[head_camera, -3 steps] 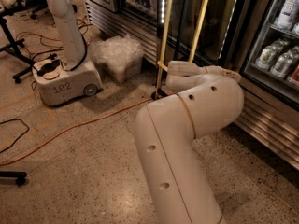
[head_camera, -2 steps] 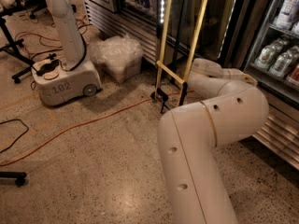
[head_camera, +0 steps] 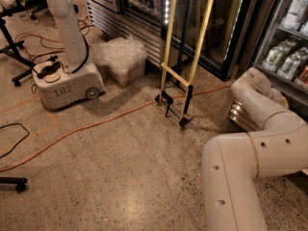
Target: Close left fridge door
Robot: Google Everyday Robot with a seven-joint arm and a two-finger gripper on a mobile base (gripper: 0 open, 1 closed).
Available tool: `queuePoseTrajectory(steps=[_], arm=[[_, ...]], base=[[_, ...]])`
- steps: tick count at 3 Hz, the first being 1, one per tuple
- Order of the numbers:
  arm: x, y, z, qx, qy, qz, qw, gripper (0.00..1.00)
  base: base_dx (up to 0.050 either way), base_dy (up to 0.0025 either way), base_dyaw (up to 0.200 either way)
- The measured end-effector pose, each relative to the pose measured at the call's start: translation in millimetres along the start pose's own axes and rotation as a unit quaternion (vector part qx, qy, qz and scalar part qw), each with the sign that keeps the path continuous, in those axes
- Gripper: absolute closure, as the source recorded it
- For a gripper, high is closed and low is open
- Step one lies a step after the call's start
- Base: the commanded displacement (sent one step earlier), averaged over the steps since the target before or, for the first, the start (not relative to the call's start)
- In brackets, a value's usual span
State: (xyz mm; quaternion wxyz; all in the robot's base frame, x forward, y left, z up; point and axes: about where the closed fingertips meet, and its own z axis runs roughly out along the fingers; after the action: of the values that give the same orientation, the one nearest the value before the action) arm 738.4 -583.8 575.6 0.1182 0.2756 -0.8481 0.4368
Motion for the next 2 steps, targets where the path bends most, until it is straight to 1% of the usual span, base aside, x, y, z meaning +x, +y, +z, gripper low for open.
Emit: queuePoseTrajectory(steps=[1,2], arm=[[2.1,-31.2,13.7,-0.036,-0.132,0.069,0.9882,1.00],[-10.1,-41.4,8.9,-0.033,-0.169,0.086,0.9813,1.00]], base=[[0.000,0.00000,0.000],[0.000,0.00000,0.000]])
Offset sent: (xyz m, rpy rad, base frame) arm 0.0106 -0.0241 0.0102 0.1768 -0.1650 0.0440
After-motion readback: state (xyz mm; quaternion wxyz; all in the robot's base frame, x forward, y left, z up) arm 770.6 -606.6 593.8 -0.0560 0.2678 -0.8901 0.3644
